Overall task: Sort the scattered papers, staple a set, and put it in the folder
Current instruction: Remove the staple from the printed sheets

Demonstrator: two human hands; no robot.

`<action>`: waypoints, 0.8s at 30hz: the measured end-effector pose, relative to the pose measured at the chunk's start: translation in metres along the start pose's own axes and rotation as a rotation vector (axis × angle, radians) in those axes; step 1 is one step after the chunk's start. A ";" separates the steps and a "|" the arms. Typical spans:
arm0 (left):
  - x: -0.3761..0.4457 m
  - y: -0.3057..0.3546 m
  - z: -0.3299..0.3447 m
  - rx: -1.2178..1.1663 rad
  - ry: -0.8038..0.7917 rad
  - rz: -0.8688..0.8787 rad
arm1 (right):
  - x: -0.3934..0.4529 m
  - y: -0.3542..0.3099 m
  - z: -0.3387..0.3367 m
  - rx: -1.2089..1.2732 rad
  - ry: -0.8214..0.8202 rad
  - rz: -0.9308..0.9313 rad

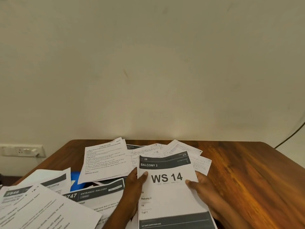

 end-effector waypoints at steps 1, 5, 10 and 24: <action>0.000 0.004 -0.003 0.008 0.045 0.036 | 0.000 0.000 0.000 -0.005 -0.008 -0.003; -0.005 0.009 -0.008 0.073 0.145 0.104 | -0.002 0.000 0.004 -0.034 -0.026 -0.012; -0.006 0.009 -0.004 0.102 0.089 0.104 | -0.008 -0.023 -0.007 -0.066 0.090 -0.139; -0.008 0.010 0.022 0.294 -0.110 0.242 | -0.028 -0.106 0.085 -0.755 0.158 -0.822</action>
Point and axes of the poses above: each hand's wrist, its own x-axis towards the middle knuckle, its own z-axis out of the palm, y = z × x, the point moved 10 cm from there along x, towards the middle knuckle, and after that the axes turned 4 degrees about y, right-handed, at the moved point
